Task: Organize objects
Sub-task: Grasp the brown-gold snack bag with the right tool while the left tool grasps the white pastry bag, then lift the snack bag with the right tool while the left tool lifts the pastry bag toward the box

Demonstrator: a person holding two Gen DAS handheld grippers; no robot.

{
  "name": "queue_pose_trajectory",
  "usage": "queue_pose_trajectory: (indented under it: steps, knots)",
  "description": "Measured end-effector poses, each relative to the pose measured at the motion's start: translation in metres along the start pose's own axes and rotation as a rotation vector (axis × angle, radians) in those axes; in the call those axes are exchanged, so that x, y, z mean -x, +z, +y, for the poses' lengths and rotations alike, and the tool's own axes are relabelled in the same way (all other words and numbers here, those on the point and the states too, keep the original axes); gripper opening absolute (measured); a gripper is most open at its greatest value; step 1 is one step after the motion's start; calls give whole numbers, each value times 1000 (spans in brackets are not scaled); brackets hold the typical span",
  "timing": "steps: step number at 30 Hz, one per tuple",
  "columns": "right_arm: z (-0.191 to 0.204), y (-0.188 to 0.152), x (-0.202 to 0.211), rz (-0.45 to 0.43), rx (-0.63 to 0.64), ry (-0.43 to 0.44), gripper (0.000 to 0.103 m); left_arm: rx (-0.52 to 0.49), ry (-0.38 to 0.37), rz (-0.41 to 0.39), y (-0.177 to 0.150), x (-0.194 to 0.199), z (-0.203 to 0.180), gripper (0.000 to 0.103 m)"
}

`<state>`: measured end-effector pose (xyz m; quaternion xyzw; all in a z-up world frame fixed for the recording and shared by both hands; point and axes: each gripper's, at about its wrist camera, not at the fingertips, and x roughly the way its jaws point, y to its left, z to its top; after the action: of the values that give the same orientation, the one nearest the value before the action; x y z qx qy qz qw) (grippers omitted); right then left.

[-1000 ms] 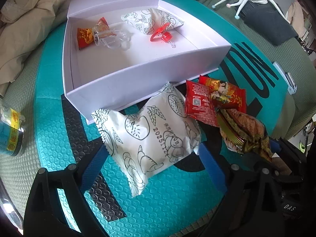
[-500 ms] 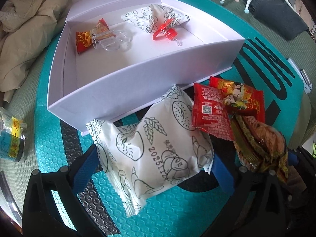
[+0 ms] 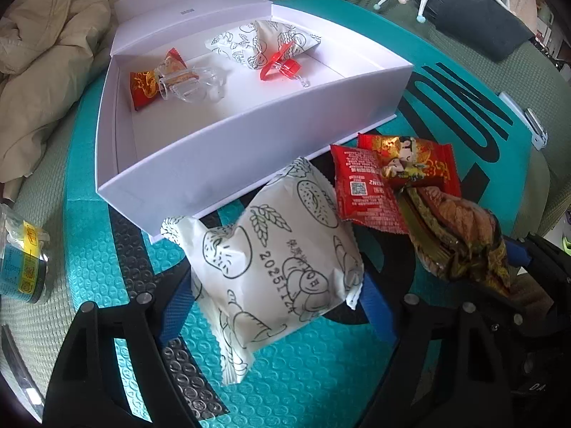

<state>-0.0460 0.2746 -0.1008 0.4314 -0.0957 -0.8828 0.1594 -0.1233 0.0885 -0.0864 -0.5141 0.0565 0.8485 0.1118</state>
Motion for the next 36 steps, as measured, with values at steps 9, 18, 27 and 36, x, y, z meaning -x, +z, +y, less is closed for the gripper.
queue_pose_trajectory:
  steps: [9,18,27,36]
  knots:
    - [11,-3,2,-2,41,-7,52,-37,-26,31,-21,17,-5,77]
    - [20,-10,7,-8,24,40,50,-48,-22,-6,-26,36,-6,77]
    - [26,-11,18,-14,23,47,50,-72,-5,-63,-21,53,-6,78]
    - [39,2,34,-41,75,52,50,-77,9,-127,-11,79,-3,78]
